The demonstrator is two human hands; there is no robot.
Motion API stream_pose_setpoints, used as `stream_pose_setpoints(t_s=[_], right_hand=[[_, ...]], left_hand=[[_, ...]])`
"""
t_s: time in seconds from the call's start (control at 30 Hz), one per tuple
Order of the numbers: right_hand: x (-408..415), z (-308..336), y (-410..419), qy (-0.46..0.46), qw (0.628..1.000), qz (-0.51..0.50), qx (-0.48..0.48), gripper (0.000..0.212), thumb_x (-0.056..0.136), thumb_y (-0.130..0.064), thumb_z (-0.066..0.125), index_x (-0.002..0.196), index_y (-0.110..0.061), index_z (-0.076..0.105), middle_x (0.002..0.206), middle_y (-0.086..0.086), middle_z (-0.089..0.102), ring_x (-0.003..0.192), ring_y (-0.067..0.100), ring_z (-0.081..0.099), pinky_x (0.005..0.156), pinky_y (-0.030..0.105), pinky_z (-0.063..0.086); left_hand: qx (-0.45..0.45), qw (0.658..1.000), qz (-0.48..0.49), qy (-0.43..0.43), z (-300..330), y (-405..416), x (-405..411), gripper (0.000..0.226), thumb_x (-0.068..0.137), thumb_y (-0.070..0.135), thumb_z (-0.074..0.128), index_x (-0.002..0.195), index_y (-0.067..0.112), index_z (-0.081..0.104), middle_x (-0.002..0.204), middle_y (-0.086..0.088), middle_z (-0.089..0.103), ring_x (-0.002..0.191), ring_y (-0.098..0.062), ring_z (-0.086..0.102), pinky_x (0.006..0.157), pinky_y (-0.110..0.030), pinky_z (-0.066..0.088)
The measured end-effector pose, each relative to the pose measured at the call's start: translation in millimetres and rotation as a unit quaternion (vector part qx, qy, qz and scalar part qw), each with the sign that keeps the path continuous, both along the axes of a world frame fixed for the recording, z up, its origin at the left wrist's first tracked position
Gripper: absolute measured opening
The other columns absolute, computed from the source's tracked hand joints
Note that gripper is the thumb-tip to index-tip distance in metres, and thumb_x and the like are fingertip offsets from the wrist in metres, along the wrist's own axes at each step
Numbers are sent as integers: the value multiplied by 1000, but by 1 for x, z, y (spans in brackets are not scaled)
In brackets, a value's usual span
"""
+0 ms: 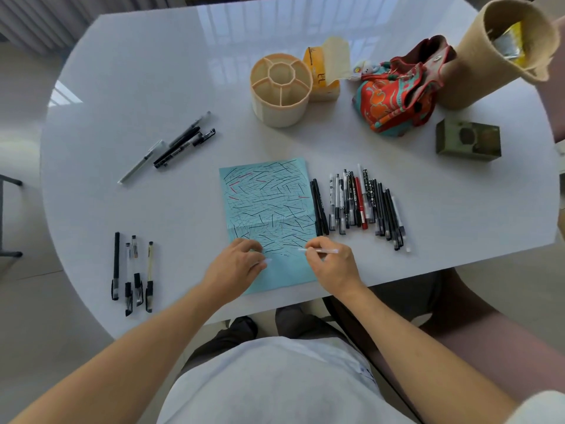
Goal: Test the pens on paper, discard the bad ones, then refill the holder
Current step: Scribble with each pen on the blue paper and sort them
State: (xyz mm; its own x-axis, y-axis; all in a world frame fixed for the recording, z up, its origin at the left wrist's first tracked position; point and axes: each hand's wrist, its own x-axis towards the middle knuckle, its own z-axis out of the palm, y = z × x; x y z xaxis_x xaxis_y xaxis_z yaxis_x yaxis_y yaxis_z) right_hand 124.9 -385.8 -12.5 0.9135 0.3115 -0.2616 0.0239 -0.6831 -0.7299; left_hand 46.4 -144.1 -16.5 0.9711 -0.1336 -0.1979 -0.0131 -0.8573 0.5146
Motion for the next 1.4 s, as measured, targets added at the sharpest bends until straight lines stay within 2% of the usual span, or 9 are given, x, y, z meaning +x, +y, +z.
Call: stream_pose_setpoints(t_s=[0.07, 0.17, 0.3, 0.4, 0.53, 0.83, 1.1, 1.3, 1.4], right_hand=[[1, 2, -7, -13, 1000, -19, -4, 19, 88, -37, 54, 83, -26, 69, 64, -10, 65, 58, 8, 61, 52, 31, 52], [1, 6, -13, 20, 997, -68, 32, 13, 88, -25, 59, 81, -26, 69, 62, -6, 67, 55, 10, 63, 48, 32, 52], [-1, 19, -4, 135, 954, -170, 205, 13, 85, -18, 60, 83, -13, 73, 73, 10, 74, 65, 22, 71, 59, 32, 59], [-4, 30, 8, 201, 921, -172, 287, 13, 86, -12, 60, 86, -3, 69, 72, 18, 72, 64, 25, 69, 59, 30, 59], [-7, 38, 21, 238, 909, -148, 309, 8, 93, -3, 59, 89, 1, 65, 75, 25, 71, 58, 24, 66, 59, 29, 59], [-2, 43, 37, 256, 913, -129, 291, 16, 99, -1, 54, 85, 0, 62, 73, 23, 70, 56, 26, 65, 63, 36, 61], [-12, 38, 81, 310, 902, -51, 295, 22, 105, -11, 53, 89, 0, 64, 77, 20, 71, 58, 24, 66, 72, 44, 63], [-18, 31, 146, 330, 921, 107, 174, 26, 104, -20, 55, 87, -4, 67, 72, 10, 74, 59, 22, 68, 69, 41, 62], [-16, 29, 185, 322, 924, 177, 101, 28, 102, -27, 60, 85, -6, 69, 69, 7, 75, 55, 18, 66, 67, 38, 61]], left_hand=[[-3, 1000, 5, 3, -1, -1, -1, 36, 101, 43, 49, 98, 18, 75, 117, 6, 62, 111, -19, 53, 91, -32, 47], [-6, 1000, 13, 5, 0, -3, -1, 36, 101, 43, 49, 98, 18, 75, 116, 5, 63, 110, -19, 53, 92, -32, 47], [-24, 999, 46, 10, 3, -6, 1, 33, 101, 42, 50, 102, 19, 74, 112, 6, 66, 106, -16, 55, 90, -28, 46], [-40, 998, 56, 10, 8, -9, 1, 32, 101, 43, 50, 105, 21, 73, 110, 7, 67, 105, -13, 56, 89, -26, 46], [-47, 998, 44, 9, 16, -12, 2, 31, 101, 44, 50, 108, 24, 72, 106, 9, 68, 101, -11, 57, 84, -26, 48], [-78, 996, 50, -4, 34, -10, 2, 24, 100, 38, 54, 101, 22, 71, 78, 12, 55, 76, -9, 49, 66, -27, 40], [-78, 989, 125, 4, 48, 7, -20, 26, 100, 27, 53, 86, 11, 68, 70, 1, 59, 68, -18, 51, 63, -36, 44], [-23, 984, 170, 56, 49, 48, -61, 34, 99, 32, 54, 67, 23, 48, 57, 11, 41, 62, -12, 40, 56, -30, 30], [-38, 968, 235, 73, 47, 65, -77, 34, 96, 34, 58, 65, 36, 46, 61, 14, 44, 63, -5, 43, 58, -26, 29]])
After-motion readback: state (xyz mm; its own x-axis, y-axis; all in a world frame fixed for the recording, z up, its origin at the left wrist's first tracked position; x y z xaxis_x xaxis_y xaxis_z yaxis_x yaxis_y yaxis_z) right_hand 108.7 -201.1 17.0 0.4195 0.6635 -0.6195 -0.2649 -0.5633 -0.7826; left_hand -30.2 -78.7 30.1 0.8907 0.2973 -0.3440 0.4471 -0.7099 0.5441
